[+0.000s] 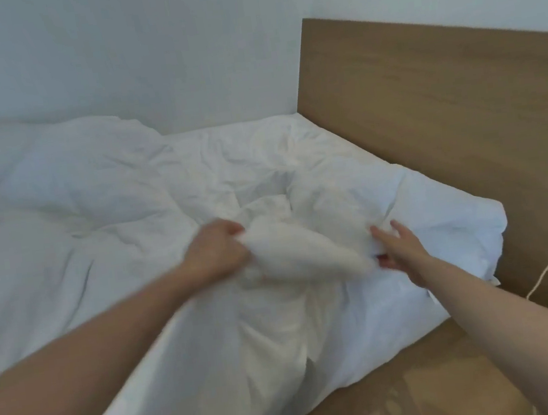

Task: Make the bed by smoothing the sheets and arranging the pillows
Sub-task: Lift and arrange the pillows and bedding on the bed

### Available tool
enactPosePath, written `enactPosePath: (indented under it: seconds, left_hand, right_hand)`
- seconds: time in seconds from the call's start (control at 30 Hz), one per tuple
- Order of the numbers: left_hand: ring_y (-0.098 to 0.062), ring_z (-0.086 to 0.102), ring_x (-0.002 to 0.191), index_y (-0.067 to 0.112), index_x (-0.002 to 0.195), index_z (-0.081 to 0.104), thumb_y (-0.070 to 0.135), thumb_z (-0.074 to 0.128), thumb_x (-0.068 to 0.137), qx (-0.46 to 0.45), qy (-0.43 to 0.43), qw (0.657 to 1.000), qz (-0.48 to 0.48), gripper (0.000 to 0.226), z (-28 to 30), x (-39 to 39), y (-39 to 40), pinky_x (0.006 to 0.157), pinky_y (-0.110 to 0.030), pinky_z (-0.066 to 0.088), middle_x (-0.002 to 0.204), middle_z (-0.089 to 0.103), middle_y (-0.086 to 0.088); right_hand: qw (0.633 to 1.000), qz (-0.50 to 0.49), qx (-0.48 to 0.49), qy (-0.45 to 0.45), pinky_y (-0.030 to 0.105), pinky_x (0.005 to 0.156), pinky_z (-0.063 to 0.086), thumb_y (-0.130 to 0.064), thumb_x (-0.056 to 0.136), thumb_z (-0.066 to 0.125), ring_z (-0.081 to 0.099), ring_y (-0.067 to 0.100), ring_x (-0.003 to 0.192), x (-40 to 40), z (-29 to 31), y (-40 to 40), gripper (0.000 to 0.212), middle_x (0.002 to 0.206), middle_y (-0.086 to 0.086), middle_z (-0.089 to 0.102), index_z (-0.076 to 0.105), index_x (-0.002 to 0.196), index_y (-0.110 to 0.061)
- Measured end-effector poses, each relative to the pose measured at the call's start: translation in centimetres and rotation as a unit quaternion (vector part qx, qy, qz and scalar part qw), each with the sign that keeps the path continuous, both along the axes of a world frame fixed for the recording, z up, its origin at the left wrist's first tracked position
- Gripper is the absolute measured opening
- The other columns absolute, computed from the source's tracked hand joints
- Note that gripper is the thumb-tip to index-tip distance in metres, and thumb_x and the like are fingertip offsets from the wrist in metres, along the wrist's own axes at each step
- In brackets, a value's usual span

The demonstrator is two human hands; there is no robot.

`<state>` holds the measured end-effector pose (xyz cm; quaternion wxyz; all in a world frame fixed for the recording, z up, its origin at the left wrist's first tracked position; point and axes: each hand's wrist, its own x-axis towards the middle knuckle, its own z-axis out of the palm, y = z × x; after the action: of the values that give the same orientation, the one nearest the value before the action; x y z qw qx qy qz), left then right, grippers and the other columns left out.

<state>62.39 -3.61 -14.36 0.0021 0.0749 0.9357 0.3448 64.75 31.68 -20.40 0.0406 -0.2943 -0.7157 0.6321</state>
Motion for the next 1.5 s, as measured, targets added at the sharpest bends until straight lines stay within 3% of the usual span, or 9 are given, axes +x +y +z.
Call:
enactPosePath:
  seconds: [0.17, 0.4, 0.53, 0.63, 0.8, 0.9, 1.0, 1.13, 1.5]
  left_hand:
    - [-0.036, 0.064, 0.092, 0.023, 0.097, 0.06, 0.019, 0.065, 0.063, -0.116, 0.034, 0.982, 0.143, 0.035, -2.2, -1.4, -9.2, 0.071, -0.038, 0.048, 0.097, 0.067, -0.01]
    - [-0.03, 0.055, 0.066, 0.022, 0.068, 0.049, 0.018, 0.066, 0.058, -0.175, 0.399, 0.878, -0.198, 0.02, -2.3, 2.9, -0.3, 0.065, -0.037, 0.037, 0.068, 0.054, -0.002]
    - [-0.023, 0.06, 0.109, 0.021, 0.104, 0.066, 0.049, 0.053, 0.079, -0.318, 0.253, 0.843, -0.352, 0.04, -6.8, 4.1, 3.8, 0.1, -0.037, 0.039, 0.11, 0.067, -0.001]
    - [-0.023, 0.004, 0.157, 0.012, 0.162, 0.007, 0.072, 0.051, 0.079, -0.416, 0.082, 0.853, -0.303, 0.112, -9.7, 1.8, 3.0, 0.127, -0.041, -0.003, 0.17, 0.005, -0.006]
    - [-0.027, -0.011, 0.156, 0.009, 0.159, -0.016, 0.07, 0.07, 0.067, -0.422, 0.105, 0.875, -0.212, 0.14, -10.6, -1.8, 2.8, 0.126, -0.044, -0.011, 0.168, -0.016, -0.007]
    - [-0.033, -0.005, 0.156, 0.0, 0.156, -0.018, 0.037, 0.075, 0.075, -0.452, 0.096, 0.872, -0.162, 0.129, -10.3, -2.1, 3.8, 0.127, -0.047, -0.001, 0.167, -0.011, -0.016]
    - [-0.034, 0.017, 0.152, 0.001, 0.158, -0.01, 0.019, 0.071, 0.081, -0.423, 0.097, 0.886, -0.16, 0.113, -9.5, -2.1, 4.5, 0.126, -0.04, 0.018, 0.165, 0.006, -0.017]
    - [-0.034, 0.055, 0.119, 0.008, 0.156, 0.014, 0.006, 0.077, 0.074, -0.347, 0.117, 0.915, -0.168, 0.103, -7.9, -1.9, 4.1, 0.096, -0.042, 0.051, 0.148, 0.029, -0.013]
    - [-0.013, 0.075, 0.088, 0.021, 0.1, 0.078, 0.007, 0.067, 0.074, 0.078, -0.142, 0.956, -0.246, 0.032, -1.5, 3.5, 4.7, 0.084, -0.032, 0.062, 0.088, 0.079, 0.003]
  right_hand:
    - [0.984, 0.063, 0.099, 0.136, 0.041, 0.105, 0.05, -0.026, 0.095, 0.069, 0.057, 0.02, 0.126, -2.6, 4.9, -2.1, 0.071, 0.147, -0.006, 0.048, 0.035, 0.156, -0.034]
    - [0.819, 0.337, 0.427, -0.18, 0.04, 0.121, 0.027, -0.056, 0.09, 0.04, 0.031, 0.035, 0.149, -1.6, -2.5, -1.7, 0.081, 0.162, 0.018, 0.027, 0.02, 0.162, -0.022]
    - [0.825, 0.288, 0.461, -0.156, 0.037, 0.105, 0.046, -0.017, 0.088, 0.059, 0.05, 0.032, 0.13, -0.6, -2.6, 0.7, 0.057, 0.145, 0.012, 0.044, 0.048, 0.145, -0.018]
    - [0.765, 0.314, 0.543, -0.148, 0.03, 0.087, 0.048, -0.012, 0.076, 0.061, 0.051, 0.025, 0.115, 2.4, -3.4, 1.4, 0.052, 0.121, 0.0, 0.045, 0.052, 0.125, -0.027]
    - [0.796, 0.354, 0.476, -0.118, 0.035, 0.091, 0.054, -0.037, 0.066, 0.084, 0.053, 0.027, 0.114, 3.2, -7.3, 1.0, 0.116, 0.148, -0.002, 0.017, 0.011, 0.156, -0.043]
    - [0.784, 0.287, 0.543, -0.094, 0.042, 0.092, 0.053, -0.041, 0.081, 0.077, 0.06, 0.037, 0.114, 0.0, -8.4, -0.1, 0.091, 0.161, 0.01, 0.012, 0.026, 0.156, -0.039]
    - [0.827, 0.178, 0.534, -0.01, 0.038, 0.073, 0.046, -0.023, 0.082, 0.043, 0.065, 0.042, 0.097, -2.1, -5.3, -0.7, 0.02, 0.113, 0.016, 0.063, 0.061, 0.09, -0.02]
    - [0.909, -0.052, 0.357, 0.207, 0.036, 0.059, 0.032, -0.02, 0.069, 0.042, 0.041, 0.025, 0.065, -3.3, 3.8, -1.9, 0.009, 0.062, 0.0, 0.045, 0.038, 0.061, -0.019]
    - [0.891, -0.102, 0.316, 0.309, 0.028, 0.063, 0.045, -0.016, 0.08, 0.05, 0.052, 0.009, 0.064, -4.7, 8.1, -2.6, 0.013, 0.066, -0.008, 0.056, 0.05, 0.07, -0.024]
